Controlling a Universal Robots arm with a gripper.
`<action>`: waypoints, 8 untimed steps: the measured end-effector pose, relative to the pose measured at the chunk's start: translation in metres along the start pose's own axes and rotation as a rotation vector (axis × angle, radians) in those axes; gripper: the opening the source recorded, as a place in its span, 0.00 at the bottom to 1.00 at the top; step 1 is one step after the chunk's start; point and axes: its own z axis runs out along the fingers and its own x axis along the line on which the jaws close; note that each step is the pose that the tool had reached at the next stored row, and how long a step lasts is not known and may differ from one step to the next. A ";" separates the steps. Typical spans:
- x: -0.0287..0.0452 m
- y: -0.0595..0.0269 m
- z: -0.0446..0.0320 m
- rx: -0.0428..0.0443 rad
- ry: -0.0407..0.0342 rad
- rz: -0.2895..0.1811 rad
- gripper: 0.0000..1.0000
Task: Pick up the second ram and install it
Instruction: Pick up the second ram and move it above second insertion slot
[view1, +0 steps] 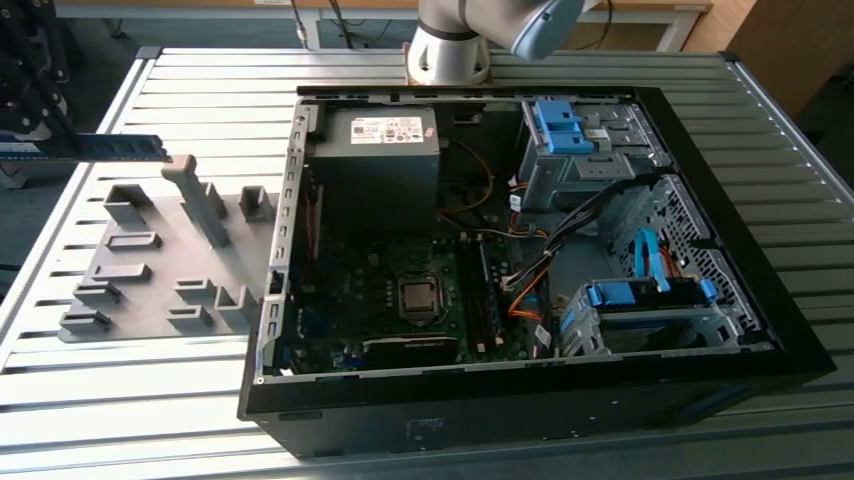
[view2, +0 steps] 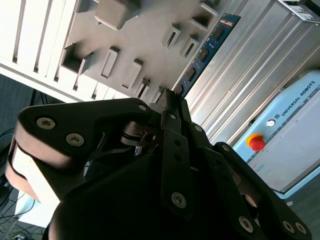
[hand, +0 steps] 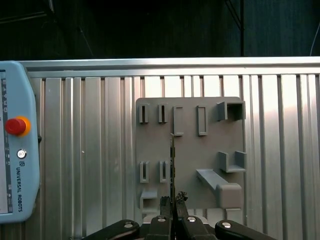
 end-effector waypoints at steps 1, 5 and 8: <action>0.0000 -0.0009 0.0000 -0.0005 0.0000 0.000 0.14; -0.0002 -0.0046 -0.0001 -0.0022 0.0001 0.000 0.14; -0.0001 -0.0047 -0.0001 -0.0022 0.0000 0.000 0.14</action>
